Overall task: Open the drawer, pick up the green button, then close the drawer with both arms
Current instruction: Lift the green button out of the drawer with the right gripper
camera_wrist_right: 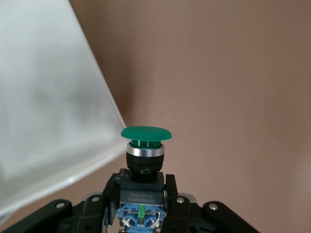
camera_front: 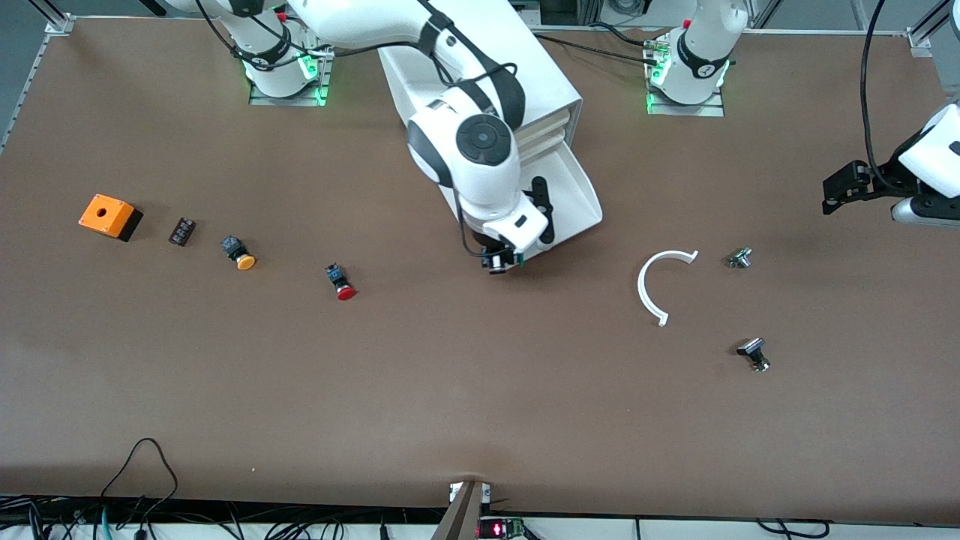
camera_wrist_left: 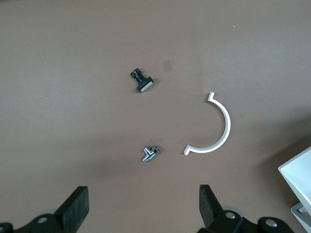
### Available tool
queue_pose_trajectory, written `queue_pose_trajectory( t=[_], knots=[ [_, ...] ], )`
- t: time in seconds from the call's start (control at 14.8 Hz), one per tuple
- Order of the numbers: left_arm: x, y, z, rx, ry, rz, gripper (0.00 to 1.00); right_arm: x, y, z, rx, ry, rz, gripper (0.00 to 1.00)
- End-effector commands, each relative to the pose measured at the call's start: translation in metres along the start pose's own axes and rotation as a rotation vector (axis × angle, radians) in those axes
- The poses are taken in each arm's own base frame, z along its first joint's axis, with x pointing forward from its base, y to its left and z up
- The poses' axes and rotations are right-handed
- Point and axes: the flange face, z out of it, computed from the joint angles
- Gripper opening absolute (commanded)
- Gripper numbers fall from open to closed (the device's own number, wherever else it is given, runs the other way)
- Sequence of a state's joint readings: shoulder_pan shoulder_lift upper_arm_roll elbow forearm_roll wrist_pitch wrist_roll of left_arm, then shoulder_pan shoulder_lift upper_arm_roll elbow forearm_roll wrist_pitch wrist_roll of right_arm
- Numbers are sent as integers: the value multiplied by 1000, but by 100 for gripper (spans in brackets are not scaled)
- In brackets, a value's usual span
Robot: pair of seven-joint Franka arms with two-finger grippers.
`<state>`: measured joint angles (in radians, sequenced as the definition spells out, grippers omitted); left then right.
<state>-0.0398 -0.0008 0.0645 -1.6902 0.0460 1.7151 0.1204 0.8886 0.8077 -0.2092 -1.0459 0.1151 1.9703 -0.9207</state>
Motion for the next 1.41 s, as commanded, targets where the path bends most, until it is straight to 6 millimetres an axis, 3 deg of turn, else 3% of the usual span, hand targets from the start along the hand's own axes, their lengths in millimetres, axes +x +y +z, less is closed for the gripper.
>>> queue_pose_trajectory(
  t=[0.0, 0.2, 0.4, 0.61, 0.88, 1.01, 1.15, 1.35],
  knots=[
    [4, 1, -5, 14, -10, -9, 100, -30, 22, -9, -10, -17, 80, 30],
    [3, 1, -6, 14, -9, -9, 100, -76, 51, -3, -8, -43, 144, 30],
    [3, 1, -6, 14, -9, -9, 100, -125, 67, 26, 29, -79, 222, 30],
    [3, 1, -6, 14, -9, -9, 100, -179, 86, 42, 32, -88, 301, 30],
    [3, 2, -6, 14, -10, -7, 100, -245, 93, 70, 19, -169, 336, 30],
    [3, 2, -6, 14, -10, -7, 100, -267, 90, 74, 14, -165, 361, 30],
    [3, 2, -6, 14, -10, -7, 100, -275, 91, 69, 17, -165, 372, 30],
    [3, 2, -6, 14, -10, -7, 100, -324, 93, 80, 26, -160, 449, 30]
  ],
)
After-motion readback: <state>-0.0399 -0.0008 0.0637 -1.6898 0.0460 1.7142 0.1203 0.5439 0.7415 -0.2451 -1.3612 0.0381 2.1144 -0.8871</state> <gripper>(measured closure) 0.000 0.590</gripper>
